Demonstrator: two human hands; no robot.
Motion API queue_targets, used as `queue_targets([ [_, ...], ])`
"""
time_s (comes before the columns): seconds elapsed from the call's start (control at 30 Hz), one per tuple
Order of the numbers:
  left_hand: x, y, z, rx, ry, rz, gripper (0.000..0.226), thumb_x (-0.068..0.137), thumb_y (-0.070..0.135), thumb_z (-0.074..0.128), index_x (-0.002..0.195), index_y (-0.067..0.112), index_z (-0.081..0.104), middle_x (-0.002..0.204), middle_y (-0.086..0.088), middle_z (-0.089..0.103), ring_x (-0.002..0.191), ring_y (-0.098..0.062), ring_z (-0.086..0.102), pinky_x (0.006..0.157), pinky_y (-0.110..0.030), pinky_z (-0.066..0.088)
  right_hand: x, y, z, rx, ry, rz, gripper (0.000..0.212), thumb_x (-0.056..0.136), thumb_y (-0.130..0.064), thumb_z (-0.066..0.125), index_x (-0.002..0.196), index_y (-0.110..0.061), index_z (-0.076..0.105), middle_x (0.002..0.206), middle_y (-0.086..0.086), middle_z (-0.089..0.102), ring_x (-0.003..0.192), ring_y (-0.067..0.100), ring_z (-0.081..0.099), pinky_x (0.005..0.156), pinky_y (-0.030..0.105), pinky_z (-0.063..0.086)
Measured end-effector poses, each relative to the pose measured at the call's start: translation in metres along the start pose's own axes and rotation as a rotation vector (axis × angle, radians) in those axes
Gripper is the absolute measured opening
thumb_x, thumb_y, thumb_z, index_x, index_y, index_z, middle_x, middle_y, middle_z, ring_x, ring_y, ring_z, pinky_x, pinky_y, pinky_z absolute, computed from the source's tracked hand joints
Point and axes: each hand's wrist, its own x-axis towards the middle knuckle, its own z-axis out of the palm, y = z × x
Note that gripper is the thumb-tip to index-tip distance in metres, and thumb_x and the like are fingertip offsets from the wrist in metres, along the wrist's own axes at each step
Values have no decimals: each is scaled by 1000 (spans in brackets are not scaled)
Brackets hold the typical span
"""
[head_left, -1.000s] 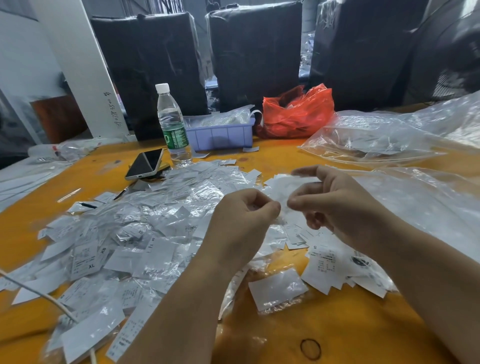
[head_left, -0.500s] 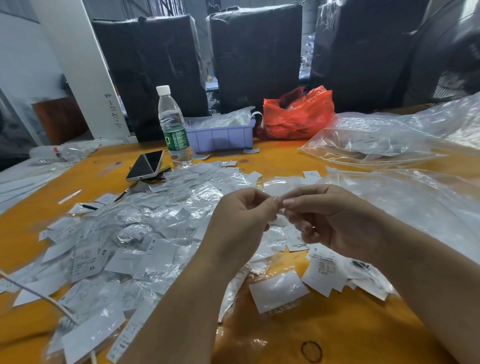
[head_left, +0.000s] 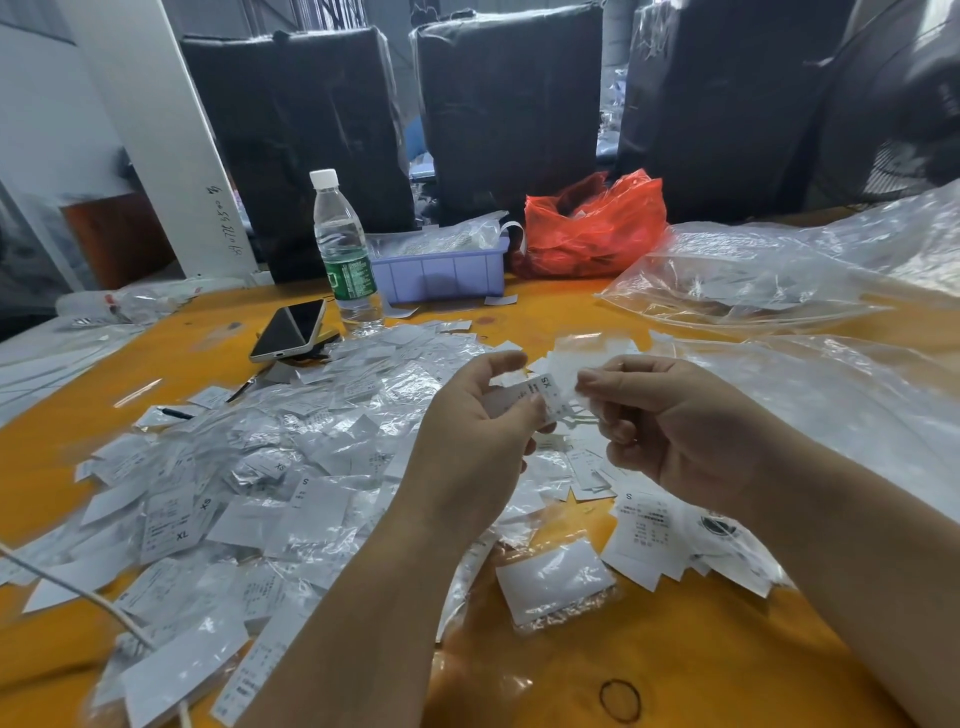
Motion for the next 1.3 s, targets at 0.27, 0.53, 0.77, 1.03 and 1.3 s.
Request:
queue_targets([
  [0.27,-2,1,0,85,-23,40,10,90,14,66,92,23,66,85,1,70,60,1,61,55,-15,49,1,1,-2,67,28,-5,9,77,-1,66,77,-10,66,71,11,69,50,13,55,43,23,46],
  [0.53,-3,-1,0,140,23,35,36,89,4,55,105,37,58,74,5,70,55,-5,59,54,-25,49,2,0,-2,-137,45,-42,15,86,0,61,75,-6,69,56,4,51,46,12,39,43,21,33],
  [0.77,6,13,1,194,-97,-285,31,92,10,57,63,18,64,54,9,65,38,2,55,36,-13,41,-2,3,1,-422,-132,11,11,86,0,57,77,4,62,53,6,40,44,12,32,41,19,29],
  [1.03,-1,2,-1,113,-115,-107,13,83,18,66,74,11,70,64,5,64,55,-6,54,47,-17,40,3,3,-3,-319,-18,-68,19,84,-3,58,66,-7,55,52,2,37,44,12,29,42,23,26],
  [1.3,0,2,0,50,-114,-129,12,84,17,69,79,6,69,68,1,65,55,-6,54,46,-20,41,3,4,-2,-158,-30,-90,10,84,-9,66,75,-9,62,56,2,41,49,12,34,43,22,30],
])
